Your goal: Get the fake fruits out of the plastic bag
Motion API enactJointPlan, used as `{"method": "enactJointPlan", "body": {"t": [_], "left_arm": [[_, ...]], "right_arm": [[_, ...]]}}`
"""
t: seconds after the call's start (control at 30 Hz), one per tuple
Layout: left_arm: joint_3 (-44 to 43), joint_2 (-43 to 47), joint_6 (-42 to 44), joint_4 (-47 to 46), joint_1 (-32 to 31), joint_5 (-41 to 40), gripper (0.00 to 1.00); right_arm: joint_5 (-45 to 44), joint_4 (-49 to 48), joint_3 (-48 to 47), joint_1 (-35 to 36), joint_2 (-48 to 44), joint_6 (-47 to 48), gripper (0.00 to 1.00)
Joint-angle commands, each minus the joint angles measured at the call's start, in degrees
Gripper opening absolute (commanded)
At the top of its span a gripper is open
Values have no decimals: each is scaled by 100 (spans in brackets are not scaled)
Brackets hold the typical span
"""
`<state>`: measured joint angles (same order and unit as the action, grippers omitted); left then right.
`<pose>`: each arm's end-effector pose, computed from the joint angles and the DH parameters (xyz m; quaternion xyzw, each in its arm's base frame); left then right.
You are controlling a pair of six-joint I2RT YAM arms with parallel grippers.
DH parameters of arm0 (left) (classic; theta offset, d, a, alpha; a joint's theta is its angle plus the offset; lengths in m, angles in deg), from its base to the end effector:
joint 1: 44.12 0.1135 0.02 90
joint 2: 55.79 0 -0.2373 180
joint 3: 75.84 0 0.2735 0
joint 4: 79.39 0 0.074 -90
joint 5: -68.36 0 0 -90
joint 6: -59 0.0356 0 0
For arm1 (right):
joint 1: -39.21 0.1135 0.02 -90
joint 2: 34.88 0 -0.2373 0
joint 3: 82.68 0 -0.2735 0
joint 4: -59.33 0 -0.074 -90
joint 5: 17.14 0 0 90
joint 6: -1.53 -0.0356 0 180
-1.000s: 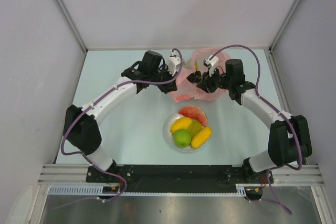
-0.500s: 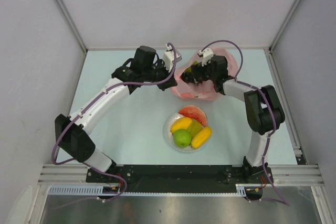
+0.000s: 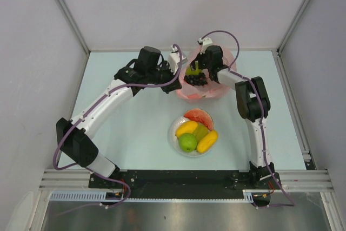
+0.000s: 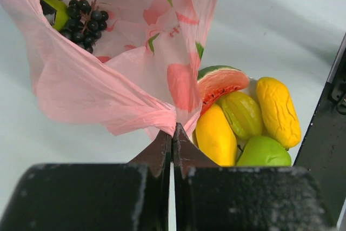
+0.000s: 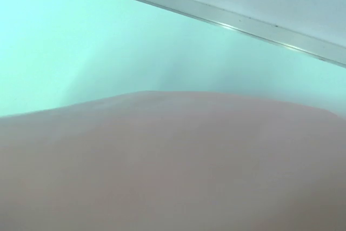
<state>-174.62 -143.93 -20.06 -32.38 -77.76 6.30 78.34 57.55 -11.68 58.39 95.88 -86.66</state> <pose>0.2955 -0.2166 0.3386 0.4293 0.7600 -0.2974 0.3868 0.5012 0.1779 0.1545 -0.1760 0.7994 0.1252 0.5606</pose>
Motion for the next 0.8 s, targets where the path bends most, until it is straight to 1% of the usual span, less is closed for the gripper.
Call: {"method": "enactJointPlan", "body": {"t": [0.0,0.03,0.2,0.23,0.27,0.33,0.37,0.47,0.53,0.57,0.6,0.63,0.67,0.73,0.77], "left_arm": [[-389,-63,259,66,-28,-87,0],[-381,-63,286,65,-28,-105,0],[-346,-63,365,-13,-19,-289,0],[-328,-63,356,-22,-19,-298,0],[-319,-72,348,-40,-19,-290,0],[-319,-98,348,-58,-19,-316,0],[-319,-107,347,-58,-19,-325,0],[-214,-90,400,-75,-28,-369,0],[-126,-63,392,-145,-19,-369,0],[-47,-63,374,-172,-19,-360,0],[-12,-63,348,-241,-19,-351,0],[15,-98,313,-268,-19,-351,0],[6,-124,304,-286,-19,-351,0],[-46,-221,269,-312,-19,-360,0],[-116,-256,242,-313,-19,-386,0]], "right_arm": [[-344,688,-912,24,538,-154,100],[-528,690,-905,33,556,-154,100],[-530,830,-738,95,486,-154,100],[-399,839,-651,95,486,-154,98],[-337,848,-632,95,468,-154,90],[-214,804,-562,112,416,-154,78],[-187,796,-553,104,389,-154,70],[-29,638,-474,60,196,-154,61],[102,471,-422,16,64,-154,58],[146,427,-386,7,-67,-311,54],[312,392,-369,-19,-138,-347,53],[392,417,-369,-54,-191,-382,51],[480,444,-360,-72,-339,-443,46],[831,540,-333,-125,-498,-654,42],[945,575,-307,-151,-594,-707,37]]}}
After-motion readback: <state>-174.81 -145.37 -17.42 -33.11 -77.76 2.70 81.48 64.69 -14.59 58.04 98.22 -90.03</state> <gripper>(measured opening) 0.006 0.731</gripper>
